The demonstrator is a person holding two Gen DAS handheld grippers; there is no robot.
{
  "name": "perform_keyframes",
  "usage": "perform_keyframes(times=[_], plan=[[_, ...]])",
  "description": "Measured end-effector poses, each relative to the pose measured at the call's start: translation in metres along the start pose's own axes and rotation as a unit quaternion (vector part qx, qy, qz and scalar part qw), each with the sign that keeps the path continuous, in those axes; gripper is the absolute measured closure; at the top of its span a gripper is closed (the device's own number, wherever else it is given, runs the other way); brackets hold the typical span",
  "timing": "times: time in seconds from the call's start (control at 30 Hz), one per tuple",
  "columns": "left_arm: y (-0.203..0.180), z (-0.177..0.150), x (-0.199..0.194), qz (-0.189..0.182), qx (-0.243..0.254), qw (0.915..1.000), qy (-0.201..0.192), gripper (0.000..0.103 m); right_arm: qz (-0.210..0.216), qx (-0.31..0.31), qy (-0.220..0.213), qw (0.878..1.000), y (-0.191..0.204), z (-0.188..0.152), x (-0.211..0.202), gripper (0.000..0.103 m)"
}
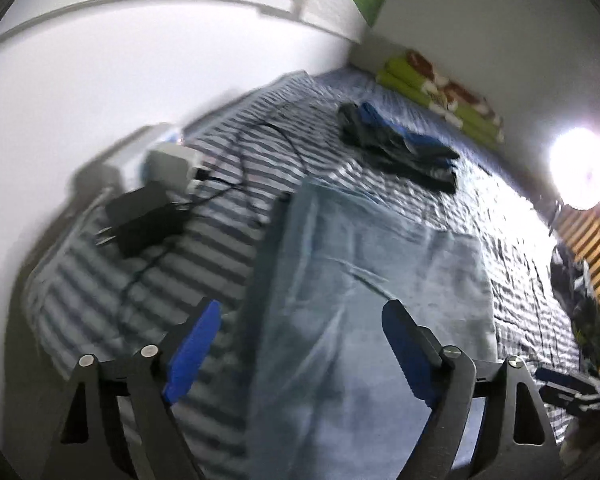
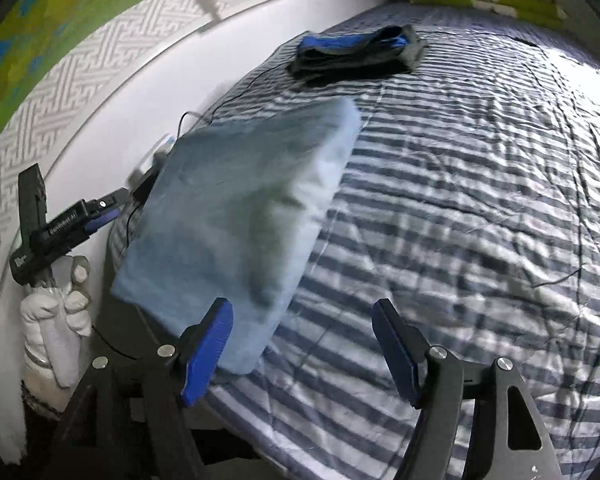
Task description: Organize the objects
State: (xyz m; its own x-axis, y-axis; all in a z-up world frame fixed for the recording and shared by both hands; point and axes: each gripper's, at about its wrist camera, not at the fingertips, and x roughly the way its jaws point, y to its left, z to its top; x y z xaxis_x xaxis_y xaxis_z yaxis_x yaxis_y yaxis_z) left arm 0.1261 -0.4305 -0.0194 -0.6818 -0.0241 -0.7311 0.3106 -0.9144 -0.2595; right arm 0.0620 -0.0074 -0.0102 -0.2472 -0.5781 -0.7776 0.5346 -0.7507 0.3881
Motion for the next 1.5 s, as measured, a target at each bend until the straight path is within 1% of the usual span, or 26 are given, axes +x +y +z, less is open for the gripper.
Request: perform_keyframes(times=[0.03,0.07,0.1,0.17,0.23,0.3,0.33,0.47,0.57,0.63,0.7,0.8,0.83,0.93,0.97,1.0,1.03,1.07,1.13,1.2,1.23,1.27,1.33,1.37,1.4,1.5], plan=[[-0.007,0.003,0.005,-0.006,0.008,0.9999,0.006,0.016,0.002,0.005,-0.001,1.000,-0.003,0.004,-0.001,0.035],[-0.015,0.005,0.009,-0.011,0.018,0.9997,0.011,0.013,0.004,0.011,-0.001,1.000,-0.005,0.009,0.000,0.035],[-0.019,0.009,0.017,-0.008,0.028,0.9995,0.014,0.008,0.003,0.017,0.000,1.000,-0.007,0.018,0.003,0.035],[-0.021,0.013,0.029,0.007,0.034,0.9991,0.025,0.008,0.010,0.027,0.005,1.000,-0.008,0.028,0.011,0.035],[-0.014,0.014,0.040,0.018,0.030,0.9984,0.043,0.008,0.024,0.046,0.013,0.999,-0.012,0.041,0.025,0.035],[0.004,0.014,0.048,0.023,0.011,0.9979,0.059,0.008,0.038,0.060,0.025,0.997,-0.016,0.054,0.044,0.035],[0.015,0.015,0.053,0.019,-0.001,0.9976,0.066,0.008,0.038,0.063,0.029,0.997,-0.017,0.056,0.050,0.035],[0.041,0.016,0.069,-0.032,-0.035,0.9947,0.091,0.004,0.065,0.073,0.052,0.994,-0.023,0.073,0.083,0.035],[0.051,0.018,0.084,-0.056,-0.040,0.9915,0.110,0.001,0.093,0.079,0.063,0.990,-0.029,0.078,0.102,0.034],[0.052,0.020,0.088,-0.070,-0.037,0.9912,0.106,0.001,0.119,0.080,0.061,0.988,-0.031,0.079,0.109,0.034],[0.053,0.022,0.090,-0.075,-0.044,0.9907,0.104,0.001,0.139,0.068,0.056,0.986,-0.031,0.081,0.113,0.034],[0.048,0.021,0.092,-0.082,-0.031,0.9910,0.100,0.001,0.173,0.065,0.053,0.981,-0.029,0.082,0.120,0.033],[0.046,0.020,0.093,-0.089,-0.029,0.9909,0.096,0.001,0.180,0.059,0.054,0.980,-0.026,0.082,0.122,0.033],[0.035,0.017,0.094,-0.093,-0.017,0.9915,0.090,0.001,0.191,0.043,0.055,0.979,-0.021,0.085,0.126,0.033],[0.030,0.016,0.096,-0.101,-0.010,0.9906,0.092,0.004,0.194,0.041,0.054,0.979,-0.020,0.087,0.128,0.036],[0.028,0.015,0.095,-0.105,-0.009,0.9900,0.094,0.011,0.197,0.044,0.054,0.978,-0.021,0.087,0.129,0.038],[0.026,0.016,0.095,-0.107,-0.012,0.9897,0.094,0.015,0.198,0.048,0.054,0.978,-0.022,0.087,0.129,0.046],[0.026,0.016,0.096,-0.123,-0.020,0.9874,0.098,0.026,0.198,0.056,0.055,0.977,-0.026,0.087,0.130,0.058],[0.026,0.017,0.099,-0.133,-0.042,0.9854,0.098,0.031,0.203,0.069,0.058,0.975,-0.031,0.088,0.134,0.067],[0.024,0.018,0.099,-0.134,-0.052,0.9846,0.099,0.039,0.200,0.070,0.056,0.976,-0.030,0.089,0.133,0.073],[0.023,0.017,0.098,-0.134,-0.058,0.9846,0.096,0.041,0.198,0.068,0.053,0.976,-0.028,0.089,0.132,0.079],[0.022,0.015,0.096,-0.127,-0.064,0.9855,0.092,0.045,0.193,0.064,0.048,0.978,-0.024,0.090,0.128,0.082],[0.019,0.015,0.090,-0.118,-0.061,0.9877,0.082,0.055,0.185,0.057,0.041,0.980,-0.018,0.089,0.122,0.084],[0.018,0.015,0.086,-0.116,-0.061,0.9885,0.076,0.064,0.179,0.051,0.035,0.982,-0.012,0.089,0.116,0.085],[0.019,0.015,0.081,-0.116,-0.063,0.9887,0.071,0.071,0.176,0.047,0.030,0.983,-0.009,0.088,0.111,0.086],[0.018,0.012,0.066,-0.122,-0.061,0.9888,0.060,0.076,0.167,0.027,0.015,0.985,0.003,0.085,0.091,0.088]])
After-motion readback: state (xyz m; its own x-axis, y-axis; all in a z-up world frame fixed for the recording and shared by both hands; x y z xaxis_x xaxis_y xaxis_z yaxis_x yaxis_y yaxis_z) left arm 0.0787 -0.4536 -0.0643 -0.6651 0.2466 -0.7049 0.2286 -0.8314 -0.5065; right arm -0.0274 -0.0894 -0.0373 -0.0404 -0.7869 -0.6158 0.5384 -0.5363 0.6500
